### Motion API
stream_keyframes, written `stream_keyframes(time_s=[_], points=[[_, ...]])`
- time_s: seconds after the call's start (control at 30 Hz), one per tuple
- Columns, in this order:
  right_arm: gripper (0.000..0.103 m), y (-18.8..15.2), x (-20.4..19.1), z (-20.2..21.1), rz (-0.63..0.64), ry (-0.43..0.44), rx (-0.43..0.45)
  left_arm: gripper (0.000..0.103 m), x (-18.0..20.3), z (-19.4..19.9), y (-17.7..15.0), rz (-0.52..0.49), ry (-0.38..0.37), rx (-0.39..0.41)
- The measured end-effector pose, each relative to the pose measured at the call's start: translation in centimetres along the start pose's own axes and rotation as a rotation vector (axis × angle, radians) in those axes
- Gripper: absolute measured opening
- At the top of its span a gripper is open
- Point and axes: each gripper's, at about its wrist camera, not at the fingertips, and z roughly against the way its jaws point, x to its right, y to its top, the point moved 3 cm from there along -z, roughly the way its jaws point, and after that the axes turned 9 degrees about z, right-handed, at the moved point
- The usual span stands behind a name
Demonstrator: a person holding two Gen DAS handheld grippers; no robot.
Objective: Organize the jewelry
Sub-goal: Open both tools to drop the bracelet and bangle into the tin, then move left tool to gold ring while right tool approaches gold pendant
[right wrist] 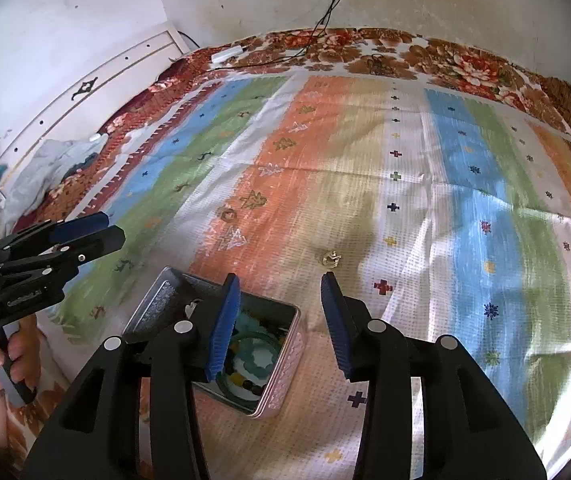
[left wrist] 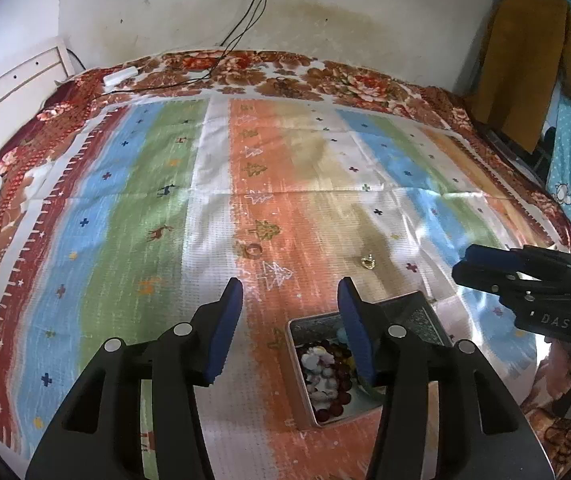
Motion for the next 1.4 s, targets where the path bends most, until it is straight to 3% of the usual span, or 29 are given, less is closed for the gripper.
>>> stream_keyframes(time_s=[0.2,0.7,1.4], points=[[0.048,0.6,0.7,-0.8,-0.017,0.015,-0.026,0.051,-0.3,-1.7,0.8,0.01,0.007,-0.027],[0.048,1.5,2.2,-3.8,-0.038,0.002,-0.121,0.055,-0.1,-5.5,3.0,-0.014,0.062,-0.068],[0.048,2.4,3.2,-8.5,-0.003,-0.02,-0.235,0.059,-1.6,-10.9,5.2,0.059,0.06,-0.176]])
